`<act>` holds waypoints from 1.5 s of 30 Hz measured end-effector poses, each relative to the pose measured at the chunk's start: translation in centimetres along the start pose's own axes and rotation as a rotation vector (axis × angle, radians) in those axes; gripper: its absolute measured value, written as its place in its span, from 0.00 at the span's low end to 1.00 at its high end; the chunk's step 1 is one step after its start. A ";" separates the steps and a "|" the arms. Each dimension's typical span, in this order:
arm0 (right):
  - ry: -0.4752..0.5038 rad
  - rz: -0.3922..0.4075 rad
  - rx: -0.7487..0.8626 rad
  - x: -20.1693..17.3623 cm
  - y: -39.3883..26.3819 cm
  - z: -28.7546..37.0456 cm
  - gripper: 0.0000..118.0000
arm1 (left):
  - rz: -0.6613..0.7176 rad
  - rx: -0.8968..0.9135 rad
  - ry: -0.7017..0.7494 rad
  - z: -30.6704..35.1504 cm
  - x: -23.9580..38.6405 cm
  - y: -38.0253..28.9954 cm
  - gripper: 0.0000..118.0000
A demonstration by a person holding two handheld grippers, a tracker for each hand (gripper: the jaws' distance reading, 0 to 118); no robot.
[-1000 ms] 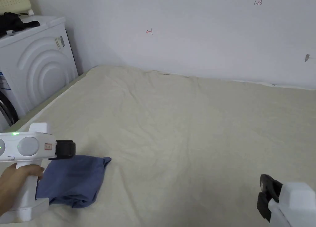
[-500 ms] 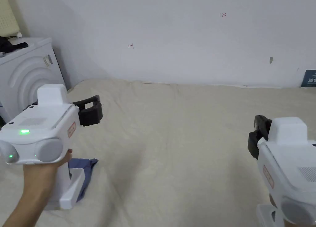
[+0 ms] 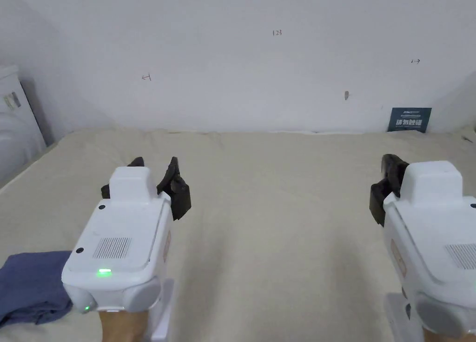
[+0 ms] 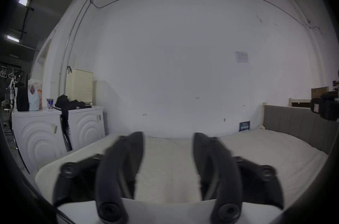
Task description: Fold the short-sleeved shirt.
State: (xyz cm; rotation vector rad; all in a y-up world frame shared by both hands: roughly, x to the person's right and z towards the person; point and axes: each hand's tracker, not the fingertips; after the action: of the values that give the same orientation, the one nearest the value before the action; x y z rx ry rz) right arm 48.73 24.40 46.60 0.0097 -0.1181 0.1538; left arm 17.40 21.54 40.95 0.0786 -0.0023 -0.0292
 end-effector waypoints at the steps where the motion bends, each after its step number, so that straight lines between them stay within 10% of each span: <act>1: -0.009 0.003 -0.001 0.3 -0.1 0.1 0.01 | 0.013 -0.005 -0.018 0.0 0.4 -0.3 0.24; 2: -0.016 0.004 -0.003 0.6 -0.2 0.3 0.01 | 0.016 -0.011 -0.020 -0.2 0.8 -0.7 0.01; 45: -0.043 -0.017 -0.028 1.4 -1.2 1.1 0.01 | 0.041 -0.075 -0.069 1.0 1.0 -1.1 0.00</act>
State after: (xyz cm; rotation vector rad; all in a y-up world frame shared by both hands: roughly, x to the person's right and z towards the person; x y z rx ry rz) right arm 50.19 23.41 47.85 -0.0137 -0.1628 0.1351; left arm 18.38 20.30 41.84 0.0025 -0.0714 0.0089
